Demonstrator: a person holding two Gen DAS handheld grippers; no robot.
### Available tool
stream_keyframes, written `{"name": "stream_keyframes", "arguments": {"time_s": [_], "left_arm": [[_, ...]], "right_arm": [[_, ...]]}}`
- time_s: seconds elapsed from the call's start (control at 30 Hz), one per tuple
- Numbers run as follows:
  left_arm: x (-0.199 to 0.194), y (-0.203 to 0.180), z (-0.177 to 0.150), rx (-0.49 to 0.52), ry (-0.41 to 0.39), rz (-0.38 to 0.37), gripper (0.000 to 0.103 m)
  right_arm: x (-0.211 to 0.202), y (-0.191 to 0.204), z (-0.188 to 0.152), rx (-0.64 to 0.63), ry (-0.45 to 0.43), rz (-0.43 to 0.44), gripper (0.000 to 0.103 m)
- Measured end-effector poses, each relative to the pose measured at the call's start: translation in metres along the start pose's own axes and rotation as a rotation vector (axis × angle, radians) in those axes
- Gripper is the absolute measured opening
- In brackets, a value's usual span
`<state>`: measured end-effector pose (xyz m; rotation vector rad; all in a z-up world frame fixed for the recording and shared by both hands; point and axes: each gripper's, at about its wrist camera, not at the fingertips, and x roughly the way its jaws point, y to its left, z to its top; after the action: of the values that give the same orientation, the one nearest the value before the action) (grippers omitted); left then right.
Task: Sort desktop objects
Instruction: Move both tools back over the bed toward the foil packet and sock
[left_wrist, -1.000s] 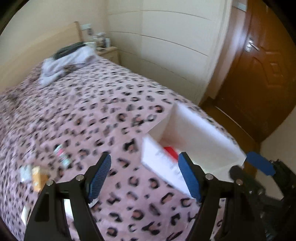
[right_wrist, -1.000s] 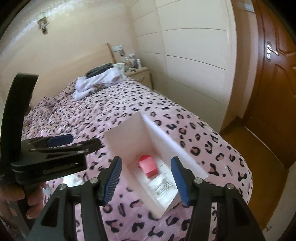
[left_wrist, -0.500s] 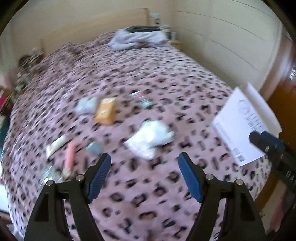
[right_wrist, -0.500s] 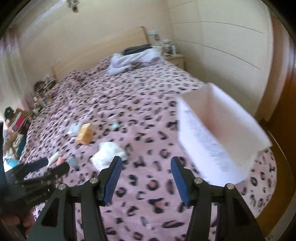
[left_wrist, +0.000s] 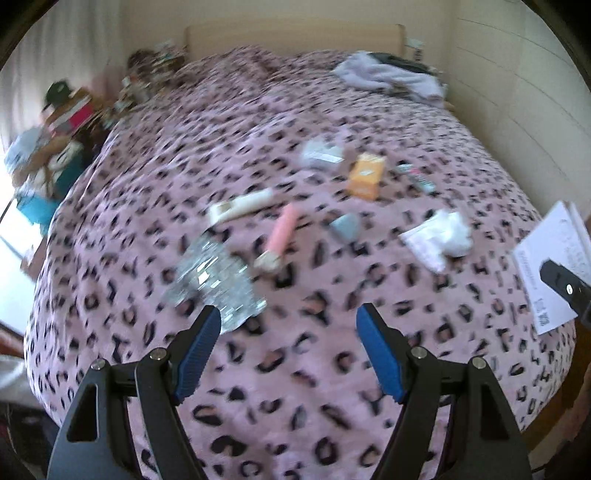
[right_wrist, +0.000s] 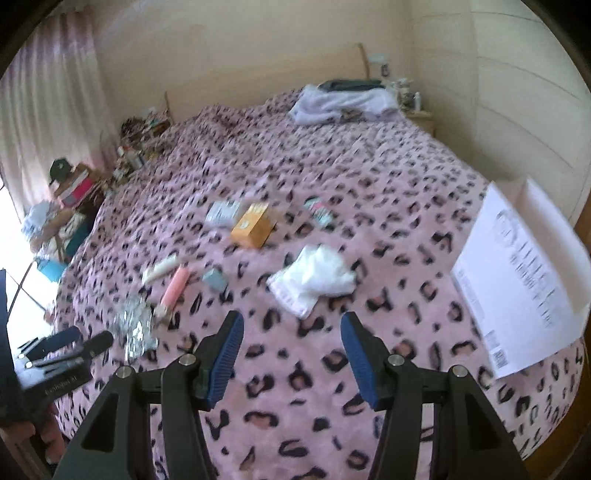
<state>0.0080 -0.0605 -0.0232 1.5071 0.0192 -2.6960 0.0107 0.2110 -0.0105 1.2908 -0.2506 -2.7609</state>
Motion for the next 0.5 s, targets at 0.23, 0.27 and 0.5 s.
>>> {"name": "stream_keyframes", "arguments": {"time_s": [0.23,0.27,0.5], "left_arm": [[0.028,0.067,-0.026,-0.118,0.045,0.041,0.077],[0.031,0.079,-0.028,-0.139,0.05,0.052,0.077],[0.064,0.115,-0.016,-0.22,0.091,0.07,0.078]], "right_arm": [[0.036,0.023,-0.034,-0.023,0.065,0.024,0.056],[0.041,0.026,-0.036,-0.029,0.071,0.026,0.056],[0.067,0.036,-0.033,-0.03,0.082,0.037,0.056]]}}
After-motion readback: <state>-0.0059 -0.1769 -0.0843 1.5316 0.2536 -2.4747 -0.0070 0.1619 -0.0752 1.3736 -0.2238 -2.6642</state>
